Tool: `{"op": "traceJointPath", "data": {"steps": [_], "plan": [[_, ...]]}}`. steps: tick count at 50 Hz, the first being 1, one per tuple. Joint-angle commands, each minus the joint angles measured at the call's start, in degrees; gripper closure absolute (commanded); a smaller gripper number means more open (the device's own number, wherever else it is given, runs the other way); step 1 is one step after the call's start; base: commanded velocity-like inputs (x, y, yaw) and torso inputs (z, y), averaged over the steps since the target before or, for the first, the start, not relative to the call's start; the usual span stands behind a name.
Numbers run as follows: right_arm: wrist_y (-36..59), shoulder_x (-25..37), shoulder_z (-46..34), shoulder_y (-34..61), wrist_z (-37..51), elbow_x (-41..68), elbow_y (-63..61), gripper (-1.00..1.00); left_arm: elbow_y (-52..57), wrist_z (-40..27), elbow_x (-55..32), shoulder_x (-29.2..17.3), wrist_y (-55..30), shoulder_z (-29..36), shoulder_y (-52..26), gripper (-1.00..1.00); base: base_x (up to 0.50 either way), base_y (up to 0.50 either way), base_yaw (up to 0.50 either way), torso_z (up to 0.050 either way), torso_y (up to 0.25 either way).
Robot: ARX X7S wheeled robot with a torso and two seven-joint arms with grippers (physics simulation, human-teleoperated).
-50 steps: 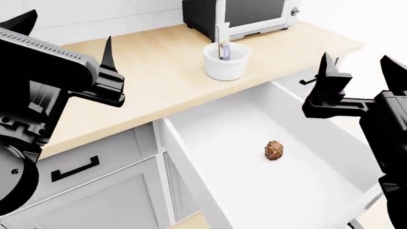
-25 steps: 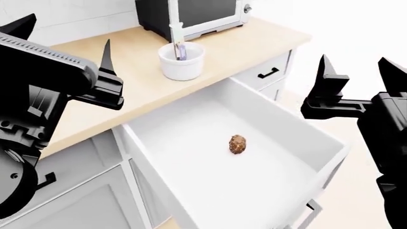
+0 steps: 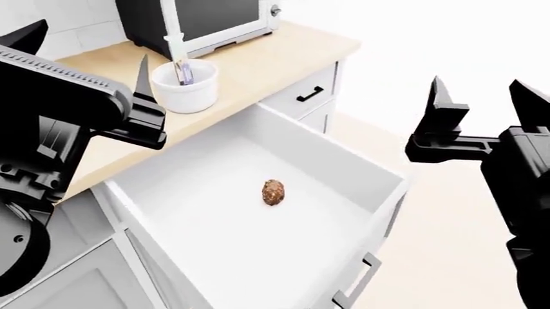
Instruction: Place the bar in the bowl and close the drawer.
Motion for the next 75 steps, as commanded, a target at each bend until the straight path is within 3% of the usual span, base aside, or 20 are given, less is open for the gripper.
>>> {"op": "traceJointPath", "data": {"steps": [1,50,75], "plan": [[0.9,0.11,-0.09,-0.13,0.17,-0.19,-0.13,-1.0,0.14,-0.39,-0.39,-0.2,-0.19,0.02,-0.01,-1.0,0.0,0.0,0.0,0.0,0.0],[3.46,-0.59,0.72,0.4,0.37,-1.15,0.08,-1.0,-0.28,-1.01,0.11,-0.96,0.92,1.21,0.41,-1.0,0.2,0.15,0.0,0.0,0.0],[1.71,0.2,1.03,-0.98,0.23,-1.35,-0.15,-1.0,0.38,-1.74,-1.62,-1.91,0.37,0.33,0.56,-1.0,0.11,-0.1,0.0,0.0,0.0]]}}
